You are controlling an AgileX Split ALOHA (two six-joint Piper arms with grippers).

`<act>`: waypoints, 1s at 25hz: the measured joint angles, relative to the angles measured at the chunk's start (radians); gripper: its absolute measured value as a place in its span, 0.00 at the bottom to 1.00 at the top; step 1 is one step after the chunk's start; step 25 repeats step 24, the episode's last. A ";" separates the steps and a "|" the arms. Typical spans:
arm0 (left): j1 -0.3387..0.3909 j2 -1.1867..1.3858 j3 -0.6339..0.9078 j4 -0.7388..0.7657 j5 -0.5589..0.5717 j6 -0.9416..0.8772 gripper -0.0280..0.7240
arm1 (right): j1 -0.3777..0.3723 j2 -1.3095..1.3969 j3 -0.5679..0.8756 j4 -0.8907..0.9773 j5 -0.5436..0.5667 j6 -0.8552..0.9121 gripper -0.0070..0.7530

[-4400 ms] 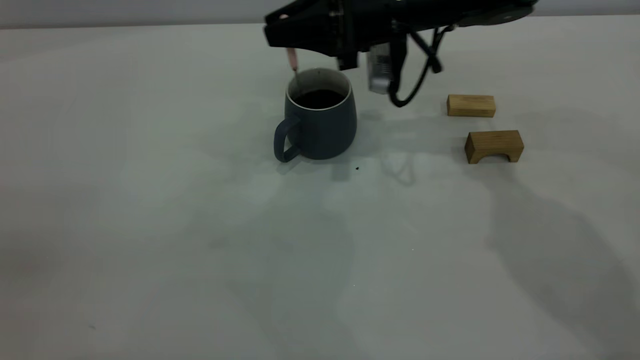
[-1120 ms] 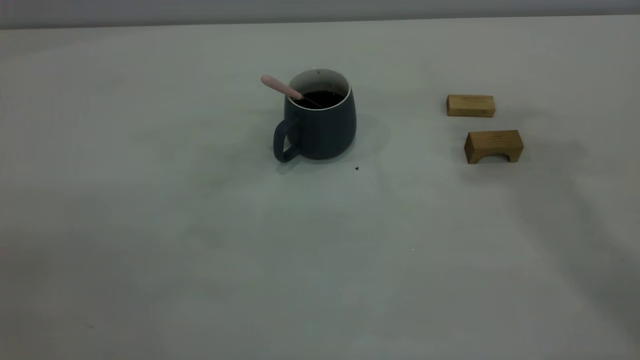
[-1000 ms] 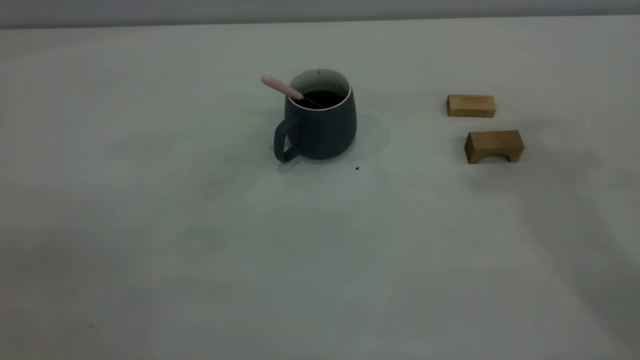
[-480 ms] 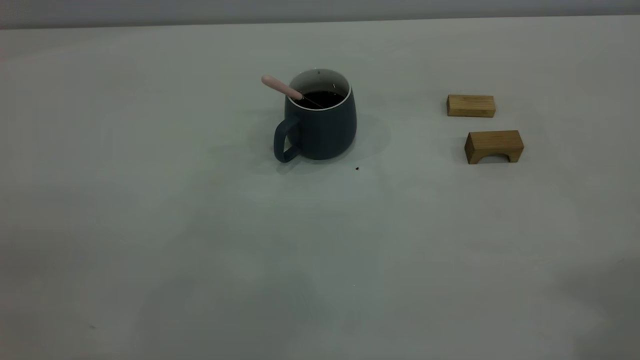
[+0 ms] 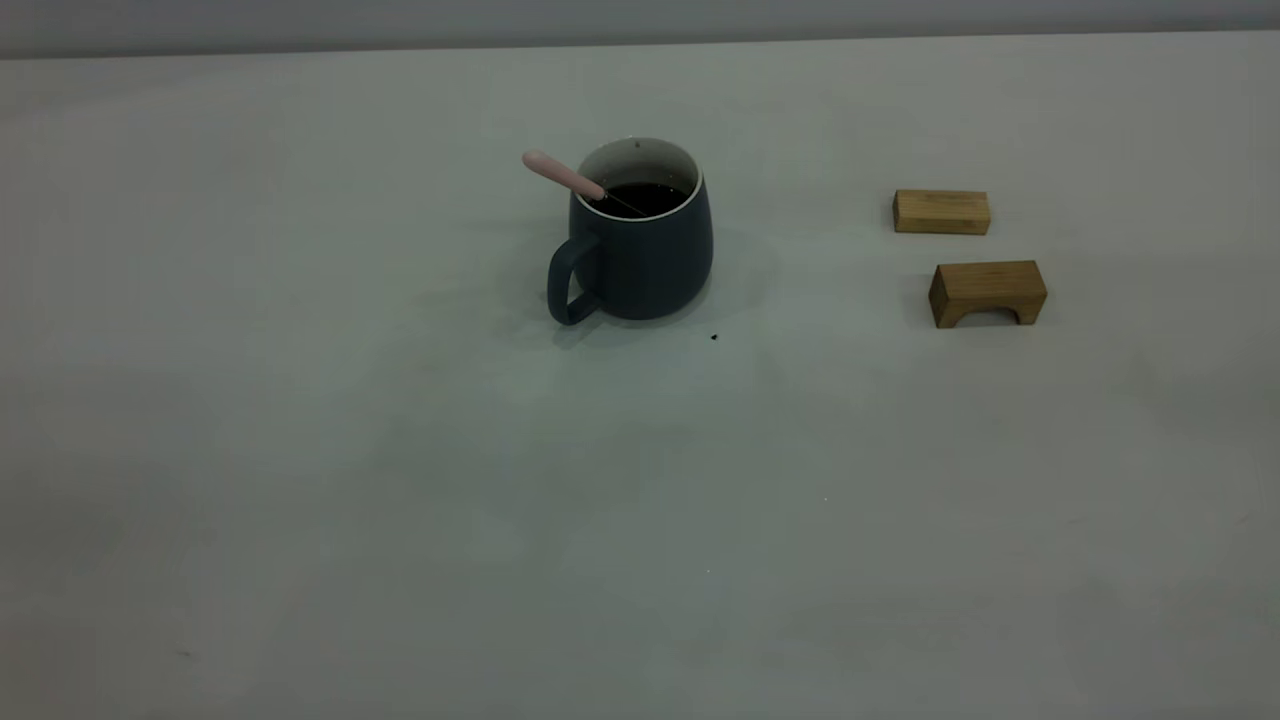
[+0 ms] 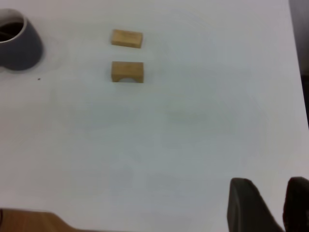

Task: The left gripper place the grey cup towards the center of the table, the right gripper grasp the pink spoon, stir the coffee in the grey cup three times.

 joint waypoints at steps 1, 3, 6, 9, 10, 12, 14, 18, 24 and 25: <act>0.000 0.000 0.000 0.000 0.000 0.000 0.79 | -0.005 -0.039 0.033 0.000 -0.005 0.001 0.31; 0.000 0.000 0.000 0.000 0.000 0.000 0.79 | -0.006 -0.106 0.088 0.001 -0.022 0.001 0.31; 0.000 0.000 0.000 0.000 0.000 0.000 0.79 | -0.006 -0.177 0.150 0.020 -0.042 0.001 0.31; 0.000 0.000 0.000 0.000 0.000 0.000 0.79 | -0.006 -0.178 0.159 0.029 -0.054 0.002 0.32; 0.000 0.000 0.000 0.000 0.000 0.000 0.79 | -0.006 -0.178 0.159 0.029 -0.054 0.002 0.32; 0.000 0.000 0.000 0.000 0.000 0.000 0.79 | -0.006 -0.178 0.159 0.029 -0.058 0.002 0.32; 0.000 0.000 0.000 0.000 0.000 0.000 0.79 | -0.006 -0.178 0.159 0.029 -0.058 0.002 0.32; 0.000 0.000 0.000 0.000 0.000 0.000 0.79 | -0.006 -0.178 0.159 0.029 -0.058 0.002 0.32; 0.000 0.000 0.000 0.000 0.000 0.000 0.79 | -0.006 -0.178 0.159 0.029 -0.058 0.002 0.32; 0.000 0.000 0.000 0.000 0.000 0.000 0.79 | -0.006 -0.178 0.159 0.029 -0.058 0.002 0.32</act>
